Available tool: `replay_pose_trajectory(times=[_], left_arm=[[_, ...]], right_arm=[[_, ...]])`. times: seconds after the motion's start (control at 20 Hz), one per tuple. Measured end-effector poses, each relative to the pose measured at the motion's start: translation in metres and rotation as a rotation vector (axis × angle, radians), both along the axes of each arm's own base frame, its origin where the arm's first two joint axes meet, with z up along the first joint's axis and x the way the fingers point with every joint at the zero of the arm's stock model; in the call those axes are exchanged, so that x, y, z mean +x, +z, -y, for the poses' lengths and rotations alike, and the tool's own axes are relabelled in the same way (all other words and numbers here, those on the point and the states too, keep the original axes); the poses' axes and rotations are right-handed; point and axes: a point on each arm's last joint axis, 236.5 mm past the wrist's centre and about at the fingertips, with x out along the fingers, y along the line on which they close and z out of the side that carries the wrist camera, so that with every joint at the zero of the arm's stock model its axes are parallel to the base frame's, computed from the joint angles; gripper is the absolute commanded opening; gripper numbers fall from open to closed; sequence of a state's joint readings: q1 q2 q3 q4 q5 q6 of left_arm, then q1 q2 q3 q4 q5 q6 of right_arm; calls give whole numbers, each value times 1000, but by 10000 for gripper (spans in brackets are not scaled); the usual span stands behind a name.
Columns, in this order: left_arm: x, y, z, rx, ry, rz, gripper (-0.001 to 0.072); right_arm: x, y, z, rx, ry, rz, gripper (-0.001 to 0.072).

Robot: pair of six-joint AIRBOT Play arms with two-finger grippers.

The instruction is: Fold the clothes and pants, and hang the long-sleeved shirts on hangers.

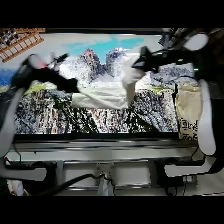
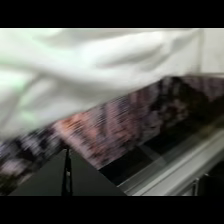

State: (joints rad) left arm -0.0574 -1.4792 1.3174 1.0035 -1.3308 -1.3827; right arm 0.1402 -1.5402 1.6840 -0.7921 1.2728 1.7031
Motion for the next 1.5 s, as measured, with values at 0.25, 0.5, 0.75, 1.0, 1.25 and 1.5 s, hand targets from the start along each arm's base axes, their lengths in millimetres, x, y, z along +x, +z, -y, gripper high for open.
replay_pose_trajectory(times=[0.25, 0.5, 0.75, 1.0, 1.25, 1.5], left_arm=[[-96, -17, -73, 74, 199, -10, 12], [-156, -15, -79, 89, 285, 91, 4], [-168, 3, -81, 92, 335, 223, 4], [-169, 5, -81, 90, 353, 241, 4], [-167, 2, -82, 90, 360, 230, 4], [-166, 0, -82, 90, 362, 224, 6]], right_arm=[[-7, -48, -135, 51, 77, 17, 21], [-37, -129, -243, 128, 153, -96, 22], [-57, -168, -304, 187, 206, -146, 232], [-60, -157, -317, 223, 265, -135, 407], [-39, -102, -272, 184, 343, -23, 383], [19, -118, -117, -211, 238, 11, 390]])
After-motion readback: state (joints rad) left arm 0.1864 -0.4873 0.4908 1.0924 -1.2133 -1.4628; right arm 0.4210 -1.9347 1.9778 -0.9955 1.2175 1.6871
